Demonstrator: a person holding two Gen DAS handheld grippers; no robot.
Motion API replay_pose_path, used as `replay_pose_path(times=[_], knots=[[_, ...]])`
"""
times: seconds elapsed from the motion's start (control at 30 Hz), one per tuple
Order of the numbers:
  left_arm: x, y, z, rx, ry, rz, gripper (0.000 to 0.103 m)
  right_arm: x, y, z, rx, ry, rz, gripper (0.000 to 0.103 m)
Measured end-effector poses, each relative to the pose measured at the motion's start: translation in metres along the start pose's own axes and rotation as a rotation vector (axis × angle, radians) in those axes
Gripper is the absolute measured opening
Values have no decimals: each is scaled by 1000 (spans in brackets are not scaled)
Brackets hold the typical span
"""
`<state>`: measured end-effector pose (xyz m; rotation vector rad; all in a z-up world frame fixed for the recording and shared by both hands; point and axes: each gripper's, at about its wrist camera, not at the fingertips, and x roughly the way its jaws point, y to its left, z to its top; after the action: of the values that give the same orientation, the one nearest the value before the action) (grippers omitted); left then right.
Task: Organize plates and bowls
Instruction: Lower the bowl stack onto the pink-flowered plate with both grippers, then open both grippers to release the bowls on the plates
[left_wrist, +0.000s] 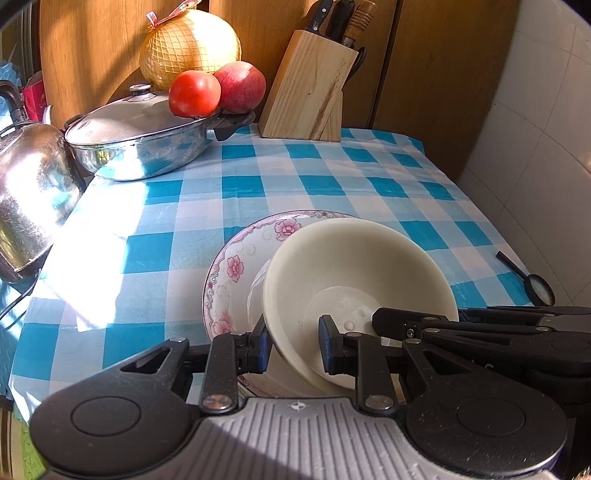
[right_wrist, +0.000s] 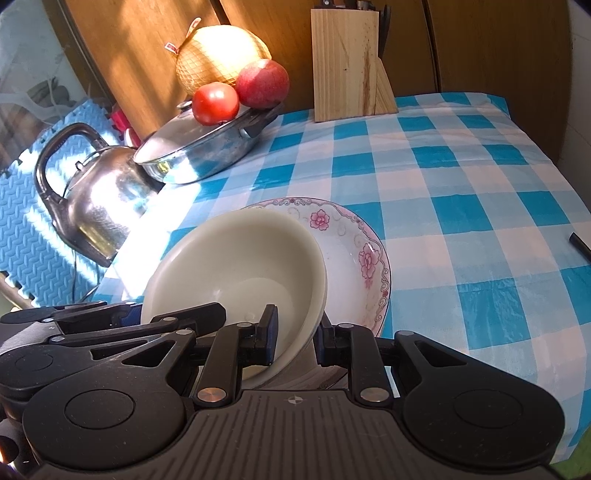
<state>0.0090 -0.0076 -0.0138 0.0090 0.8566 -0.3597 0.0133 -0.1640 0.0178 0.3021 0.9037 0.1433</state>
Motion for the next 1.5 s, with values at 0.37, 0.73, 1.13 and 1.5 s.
replay_pose_path(times=[0.37,0.73,1.13,1.5], knots=[[1,5,2,3,-21,27,26,-3,-2,5,-8,-56,-38,40],[-48,10,-12,14,-154,45,48,-63,10,-27,-9,-276,-66,48],[-64,10,-54,46,-127,39,59,-72,26,-76,-33,-229,-113,53],[-53,5,-79,66,-41,27,62,-65,19,-98,19,-151,-143,58]])
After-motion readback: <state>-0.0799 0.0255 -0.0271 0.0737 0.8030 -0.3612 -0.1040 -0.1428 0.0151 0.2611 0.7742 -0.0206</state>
